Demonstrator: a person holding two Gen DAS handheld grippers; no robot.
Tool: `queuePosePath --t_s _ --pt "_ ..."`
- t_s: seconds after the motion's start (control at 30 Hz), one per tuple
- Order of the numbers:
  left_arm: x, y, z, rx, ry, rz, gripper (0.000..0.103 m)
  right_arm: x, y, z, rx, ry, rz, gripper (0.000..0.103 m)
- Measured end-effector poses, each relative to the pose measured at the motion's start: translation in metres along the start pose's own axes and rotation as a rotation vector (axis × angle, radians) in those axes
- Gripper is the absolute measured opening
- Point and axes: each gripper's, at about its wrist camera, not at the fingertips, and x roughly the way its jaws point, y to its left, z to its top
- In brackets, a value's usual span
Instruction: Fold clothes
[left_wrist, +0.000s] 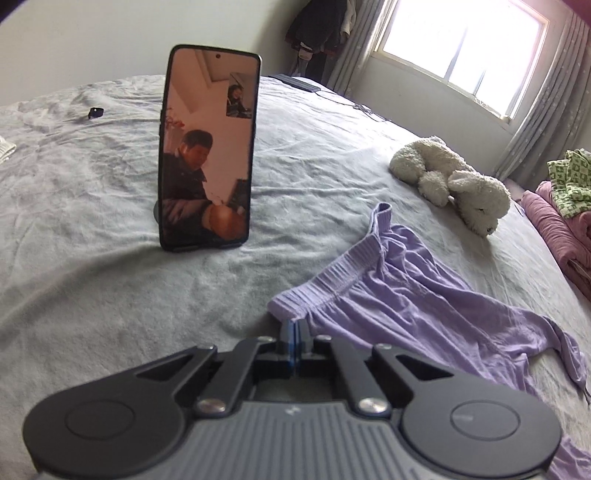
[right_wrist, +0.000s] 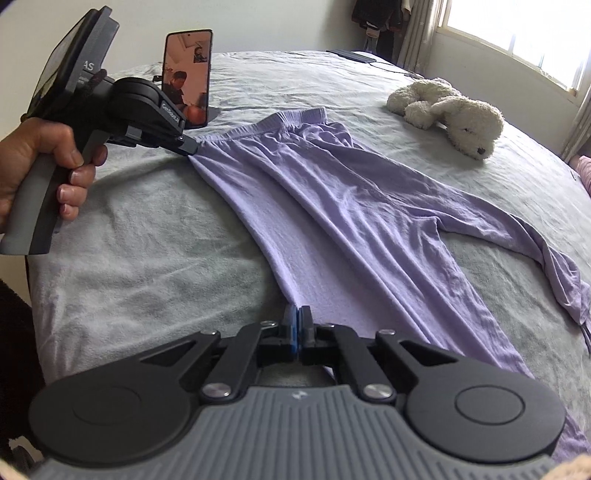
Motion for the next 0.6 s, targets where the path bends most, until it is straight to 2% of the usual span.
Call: queuePosePath --t_s 0.23,0.47,0.53,0.57,0.6 --pt "-0.01 0.008 -0.004 0.03 0.024 0.053 0.0 -0.01 0.012 0.0 -0.007 0.011 0.055 0.001" --pt "-0.009 0.006 -0.01 0.094 0.045 0.098 0.001 0.005 0.015 -0.007 -0.011 0.066 0.048 0.002" --pt "-0.008 0.002 -0.012 0.133 0.043 0.103 0.007 0.004 0.015 -0.007 -0.009 0.057 0.045 0.013" --pt "-0.01 0.0 -0.012 0.146 0.039 0.104 0.01 0.003 0.015 -0.007 -0.01 0.052 0.037 0.013" --pt "-0.011 0.0 -0.012 0.151 0.035 0.103 0.023 0.001 0.016 -0.007 -0.013 0.048 0.03 0.016"
